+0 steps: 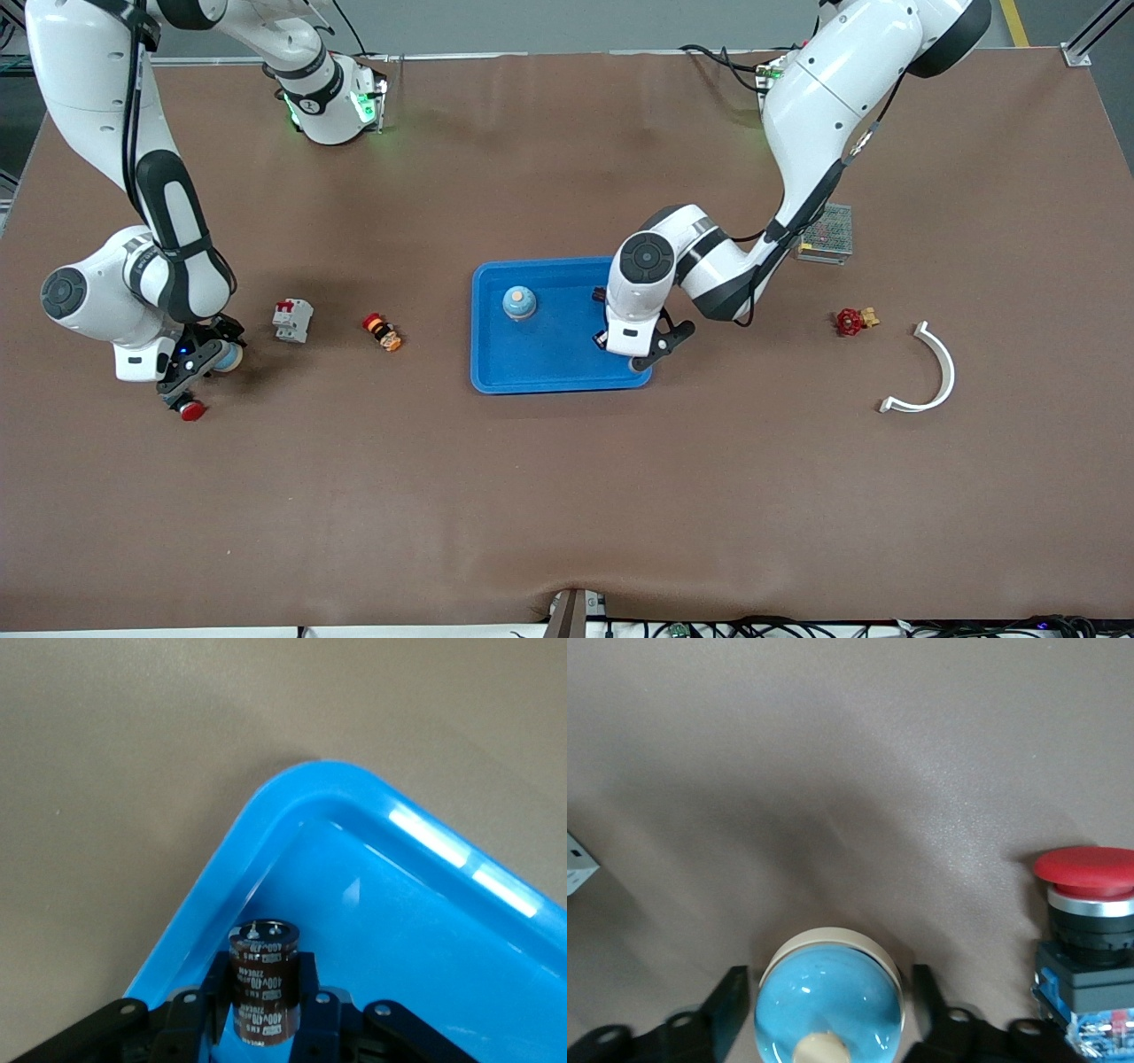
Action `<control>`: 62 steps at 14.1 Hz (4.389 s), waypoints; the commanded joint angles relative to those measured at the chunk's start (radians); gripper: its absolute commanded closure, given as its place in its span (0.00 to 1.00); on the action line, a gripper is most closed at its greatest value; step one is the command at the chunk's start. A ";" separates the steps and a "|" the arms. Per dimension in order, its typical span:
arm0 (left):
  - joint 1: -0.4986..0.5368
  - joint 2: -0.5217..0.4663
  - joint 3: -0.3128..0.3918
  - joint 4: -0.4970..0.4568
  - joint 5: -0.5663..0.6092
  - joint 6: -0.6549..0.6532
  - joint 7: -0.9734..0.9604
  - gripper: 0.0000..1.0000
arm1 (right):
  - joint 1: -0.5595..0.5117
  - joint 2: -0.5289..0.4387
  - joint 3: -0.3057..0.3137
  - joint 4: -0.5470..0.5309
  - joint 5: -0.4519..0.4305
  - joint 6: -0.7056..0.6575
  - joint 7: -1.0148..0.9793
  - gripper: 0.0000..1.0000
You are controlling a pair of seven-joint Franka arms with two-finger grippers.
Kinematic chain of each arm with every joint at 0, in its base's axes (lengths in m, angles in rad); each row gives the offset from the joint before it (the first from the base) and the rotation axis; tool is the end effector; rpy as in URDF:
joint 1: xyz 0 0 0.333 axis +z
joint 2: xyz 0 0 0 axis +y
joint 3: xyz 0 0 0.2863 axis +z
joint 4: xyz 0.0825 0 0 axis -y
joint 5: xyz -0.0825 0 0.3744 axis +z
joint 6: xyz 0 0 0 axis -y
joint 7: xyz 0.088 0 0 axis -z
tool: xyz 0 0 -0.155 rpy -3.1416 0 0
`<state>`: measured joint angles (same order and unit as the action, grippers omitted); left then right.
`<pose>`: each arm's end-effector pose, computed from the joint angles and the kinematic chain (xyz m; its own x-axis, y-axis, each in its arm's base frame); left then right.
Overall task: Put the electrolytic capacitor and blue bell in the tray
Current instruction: 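Release the capacitor into the tray while the right gripper grasps the bell, then carry the bell toward the tray with the right gripper while the left gripper withdraws, then lower the blue bell into the tray and open the right gripper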
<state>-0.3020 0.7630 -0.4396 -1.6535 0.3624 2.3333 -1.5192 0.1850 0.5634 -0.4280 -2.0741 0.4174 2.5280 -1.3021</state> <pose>0.5051 -0.4203 0.1338 0.8056 0.5913 -0.0374 0.5920 -0.8058 0.0120 0.5403 -0.1449 0.1073 0.7212 0.6927 -0.0049 0.6924 -0.7210 -0.0277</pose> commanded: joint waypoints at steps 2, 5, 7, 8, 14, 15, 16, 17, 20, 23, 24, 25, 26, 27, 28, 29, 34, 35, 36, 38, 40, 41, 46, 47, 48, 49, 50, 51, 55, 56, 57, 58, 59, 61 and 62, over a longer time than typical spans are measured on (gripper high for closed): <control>-0.043 0.041 0.027 0.075 0.021 -0.011 -0.041 0.38 | -0.021 0.004 0.017 0.003 0.038 0.006 -0.037 0.44; -0.043 0.026 0.028 0.101 0.024 -0.012 -0.058 0.00 | -0.019 0.003 0.017 0.005 0.038 0.003 -0.036 0.55; -0.029 0.000 0.030 0.107 0.032 -0.020 -0.052 0.00 | -0.016 0.003 0.017 0.011 0.038 -0.008 -0.033 0.55; -0.023 -0.013 0.030 0.107 0.035 -0.020 -0.052 0.00 | -0.012 0.000 0.017 0.014 0.038 -0.009 -0.029 0.55; 0.029 -0.088 0.038 0.149 0.064 -0.141 0.094 0.00 | 0.004 -0.011 0.015 0.118 0.038 -0.129 -0.010 0.56; 0.040 -0.099 0.038 0.156 0.063 -0.161 0.141 0.00 | 0.013 -0.019 0.015 0.138 0.038 -0.155 0.007 0.56; 0.056 -0.120 0.038 0.158 0.063 -0.167 0.183 0.00 | 0.022 -0.028 0.012 0.155 0.032 -0.185 0.039 0.56; 0.075 -0.125 0.038 0.158 0.064 -0.170 0.213 0.00 | 0.031 -0.037 0.009 0.175 0.026 -0.219 0.071 0.56; 0.118 -0.152 0.038 0.158 0.064 -0.187 0.307 0.00 | 0.053 -0.053 0.008 0.247 0.021 -0.357 0.199 0.57; 0.167 -0.188 0.036 0.159 0.064 -0.229 0.425 0.00 | 0.102 -0.068 0.008 0.298 0.014 -0.457 0.366 0.57; 0.181 -0.204 0.036 0.159 0.061 -0.242 0.465 0.00 | 0.122 -0.082 0.009 0.299 0.014 -0.468 0.445 0.57; 0.201 -0.217 0.036 0.159 0.056 -0.252 0.508 0.00 | 0.151 -0.097 0.009 0.298 0.014 -0.478 0.527 0.57; 0.217 -0.228 0.036 0.159 0.055 -0.267 0.549 0.00 | 0.181 -0.112 0.009 0.298 0.014 -0.498 0.605 0.57; 0.233 -0.238 0.035 0.159 0.055 -0.282 0.592 0.00 | 0.206 -0.126 0.009 0.298 0.014 -0.511 0.680 0.57; 0.248 -0.254 0.035 0.159 0.049 -0.293 0.632 0.00 | 0.238 -0.141 0.009 0.298 0.012 -0.514 0.752 0.57; 0.270 -0.267 0.032 0.159 0.044 -0.305 0.664 0.00 | 0.269 -0.149 0.008 0.298 0.012 -0.523 0.826 0.57; 0.339 -0.333 0.024 0.166 0.040 -0.376 0.804 0.00 | 0.439 -0.174 0.008 0.301 0.004 -0.526 1.220 0.57; 0.354 -0.347 0.022 0.178 0.011 -0.400 0.836 0.00 | 0.482 -0.174 0.008 0.308 -0.002 -0.523 1.301 0.57; 0.366 -0.356 0.025 0.204 -0.031 -0.440 0.868 0.00 | 0.517 -0.174 0.011 0.324 -0.009 -0.522 1.384 0.57; 0.397 -0.363 0.019 0.228 -0.049 -0.511 0.950 0.00 | 0.586 -0.169 0.012 0.351 -0.022 -0.520 1.536 0.57; 0.405 -0.383 0.022 0.228 -0.053 -0.537 0.984 0.00 | 0.660 -0.166 0.012 0.365 -0.031 -0.511 1.671 0.57; 0.405 -0.399 0.028 0.230 -0.051 -0.540 0.999 0.00 | 0.695 -0.160 0.012 0.376 -0.032 -0.493 1.739 0.57; 0.441 -0.447 0.022 0.228 -0.054 -0.567 1.074 0.00 | 0.804 -0.082 0.015 0.382 -0.058 -0.352 1.928 0.57; 0.449 -0.453 0.021 0.230 -0.060 -0.584 1.102 0.00 | 0.809 -0.065 0.015 0.381 -0.060 -0.324 1.932 0.57; 0.458 -0.465 0.028 0.228 -0.088 -0.594 1.134 0.00 | 0.821 -0.047 0.014 0.381 -0.068 -0.308 1.933 0.57; 0.457 -0.491 0.038 0.228 -0.132 -0.594 1.166 0.00 | 0.824 -0.030 0.014 0.381 -0.081 -0.295 1.934 0.57; 0.455 -0.514 0.062 0.219 -0.166 -0.600 1.191 0.00 | 0.823 -0.019 0.014 0.381 -0.095 -0.272 1.943 0.57; 0.452 -0.537 0.083 0.216 -0.187 -0.627 1.215 0.00 | 0.824 -0.008 0.014 0.381 -0.107 -0.253 1.951 0.57; 0.396 -0.609 0.171 0.215 -0.207 -0.739 1.349 0.00 | 0.846 0.030 0.014 0.396 -0.158 -0.247 1.998 0.57; 0.383 -0.628 0.195 0.212 -0.221 -0.761 1.349 0.00 | 0.844 0.042 0.015 0.399 -0.161 -0.236 2.000 0.57; 0.382 -0.637 0.215 0.212 -0.250 -0.785 1.355 0.00 | 0.844 0.055 0.017 0.399 -0.160 -0.210 2.000 0.57; 0.377 -0.651 0.237 0.210 -0.285 -0.789 1.372 0.00 | 0.844 0.070 0.017 0.399 -0.160 -0.189 2.000 0.57; 0.365 -0.674 0.257 0.189 -0.293 -0.790 1.393 0.00 | 0.844 0.084 0.017 0.399 -0.160 -0.177 1.999 0.57; 0.342 -0.732 0.288 0.126 -0.298 -0.790 1.427 0.00 | 0.843 0.099 0.017 0.399 -0.163 -0.143 1.998 0.57; 0.330 -0.757 0.295 0.109 -0.298 -0.792 1.427 0.00 | 0.841 0.105 0.017 0.397 -0.161 -0.135 1.997 0.56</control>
<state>0.0605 0.0878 -0.1754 -1.4641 0.0818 1.5425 -0.1157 1.0229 0.6469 -0.4039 -1.7004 0.2748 2.3831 0.6669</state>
